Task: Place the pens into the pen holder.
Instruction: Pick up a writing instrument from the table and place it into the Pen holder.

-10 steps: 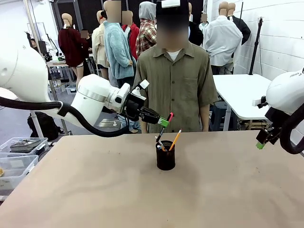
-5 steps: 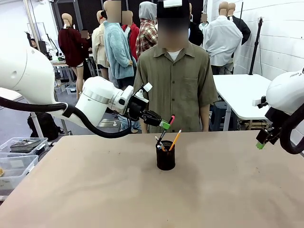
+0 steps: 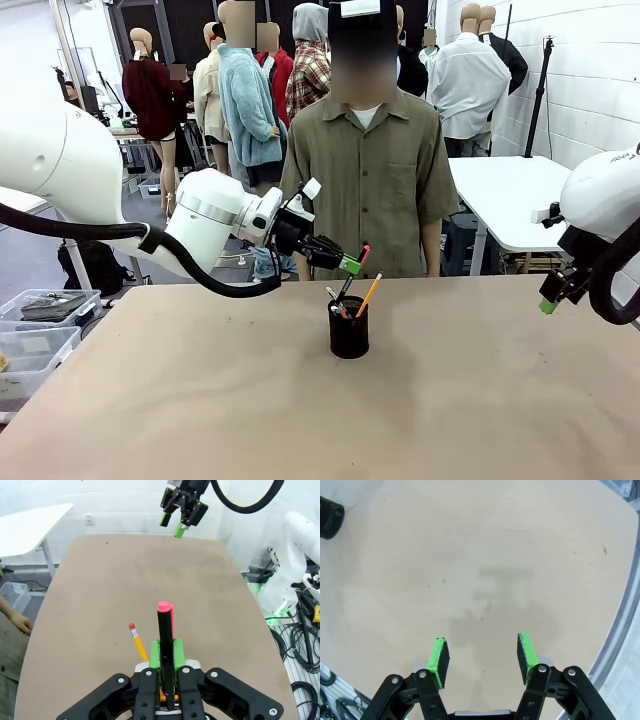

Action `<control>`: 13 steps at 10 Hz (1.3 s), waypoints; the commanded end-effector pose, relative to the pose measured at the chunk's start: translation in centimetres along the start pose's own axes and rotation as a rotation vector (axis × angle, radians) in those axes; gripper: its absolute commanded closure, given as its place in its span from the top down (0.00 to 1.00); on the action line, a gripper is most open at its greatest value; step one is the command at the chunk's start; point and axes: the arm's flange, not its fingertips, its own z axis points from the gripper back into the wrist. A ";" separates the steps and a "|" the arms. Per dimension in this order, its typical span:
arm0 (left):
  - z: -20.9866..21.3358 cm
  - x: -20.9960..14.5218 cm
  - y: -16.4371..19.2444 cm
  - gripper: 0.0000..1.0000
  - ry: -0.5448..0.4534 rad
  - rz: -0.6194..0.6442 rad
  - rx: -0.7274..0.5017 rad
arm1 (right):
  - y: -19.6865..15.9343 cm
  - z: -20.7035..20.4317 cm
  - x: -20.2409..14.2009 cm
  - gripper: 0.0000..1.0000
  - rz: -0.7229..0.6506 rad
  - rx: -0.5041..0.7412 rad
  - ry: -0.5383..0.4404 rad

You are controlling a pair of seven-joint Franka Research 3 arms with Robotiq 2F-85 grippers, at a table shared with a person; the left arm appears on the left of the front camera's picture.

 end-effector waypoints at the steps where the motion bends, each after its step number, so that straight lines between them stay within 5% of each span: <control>1: -0.8 -0.5 1.0 0.00 -0.034 -0.034 0.023 | 0.2 -0.3 -0.3 0.69 0.005 -0.027 0.000; 12: -2.1 -3.8 1.9 0.00 -0.009 0.020 -0.015 | 0.2 -0.3 -0.3 0.69 0.005 -0.027 0.000; 13: -2.0 -3.8 1.7 0.17 -0.012 0.017 -0.014 | 0.2 -0.3 -0.3 0.69 0.005 -0.027 0.000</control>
